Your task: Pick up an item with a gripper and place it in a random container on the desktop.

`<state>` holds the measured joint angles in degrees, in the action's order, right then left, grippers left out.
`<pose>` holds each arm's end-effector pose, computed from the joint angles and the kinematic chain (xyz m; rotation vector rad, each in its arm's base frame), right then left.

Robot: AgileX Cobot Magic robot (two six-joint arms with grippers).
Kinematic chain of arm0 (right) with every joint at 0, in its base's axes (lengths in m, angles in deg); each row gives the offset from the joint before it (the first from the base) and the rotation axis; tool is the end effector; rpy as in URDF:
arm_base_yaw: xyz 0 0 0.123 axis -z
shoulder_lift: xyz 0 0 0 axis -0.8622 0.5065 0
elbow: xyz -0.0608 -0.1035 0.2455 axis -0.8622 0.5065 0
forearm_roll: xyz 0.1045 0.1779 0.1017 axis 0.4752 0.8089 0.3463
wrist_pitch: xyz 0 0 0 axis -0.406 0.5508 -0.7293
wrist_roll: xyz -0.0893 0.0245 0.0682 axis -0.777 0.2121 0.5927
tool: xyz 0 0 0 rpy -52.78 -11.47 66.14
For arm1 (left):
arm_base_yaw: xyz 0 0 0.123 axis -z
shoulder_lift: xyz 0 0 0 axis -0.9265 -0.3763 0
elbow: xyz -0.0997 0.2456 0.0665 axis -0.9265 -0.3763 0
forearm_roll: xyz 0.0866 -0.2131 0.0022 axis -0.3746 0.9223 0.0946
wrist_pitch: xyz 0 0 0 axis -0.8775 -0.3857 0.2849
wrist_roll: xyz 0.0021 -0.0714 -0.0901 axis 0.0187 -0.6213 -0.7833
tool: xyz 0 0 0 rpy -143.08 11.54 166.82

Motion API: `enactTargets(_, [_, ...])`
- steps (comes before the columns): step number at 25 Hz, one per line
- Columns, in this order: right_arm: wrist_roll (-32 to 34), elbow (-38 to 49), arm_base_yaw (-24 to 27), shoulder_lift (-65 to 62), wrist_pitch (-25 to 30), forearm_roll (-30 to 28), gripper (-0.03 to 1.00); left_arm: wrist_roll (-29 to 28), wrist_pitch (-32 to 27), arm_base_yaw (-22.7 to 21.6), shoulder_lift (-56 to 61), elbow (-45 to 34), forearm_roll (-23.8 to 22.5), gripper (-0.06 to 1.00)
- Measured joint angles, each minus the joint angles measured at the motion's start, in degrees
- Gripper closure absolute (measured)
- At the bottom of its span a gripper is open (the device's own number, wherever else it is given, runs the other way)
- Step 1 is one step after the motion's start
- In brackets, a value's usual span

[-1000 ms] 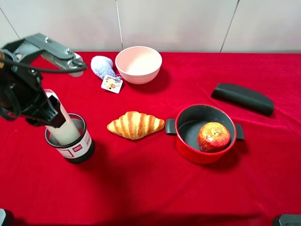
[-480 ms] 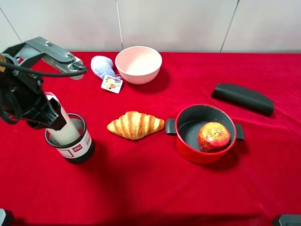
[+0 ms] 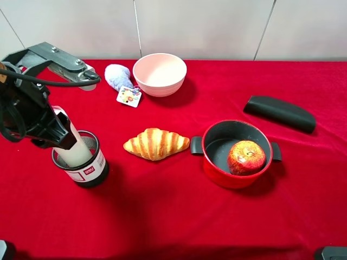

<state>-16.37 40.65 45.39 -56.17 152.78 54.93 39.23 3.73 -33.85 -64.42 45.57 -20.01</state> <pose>0.0009 0.0075 0.2603 -0.3578 2.0209 0.1751 0.1716 -0.1101 0.2108 0.7517 2.6861 -0.1008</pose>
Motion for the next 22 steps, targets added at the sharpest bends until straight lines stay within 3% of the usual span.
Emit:
enactTargets(13, [0.00,0.00,0.00,0.00,0.00,0.00,0.27,0.00,0.02,0.00,0.00,0.00,0.00,0.43])
enactTargets(22, [0.00,0.00,0.00,0.00,0.00,0.00,0.27,0.05,1.78,0.00,0.00,0.00,0.00,0.31])
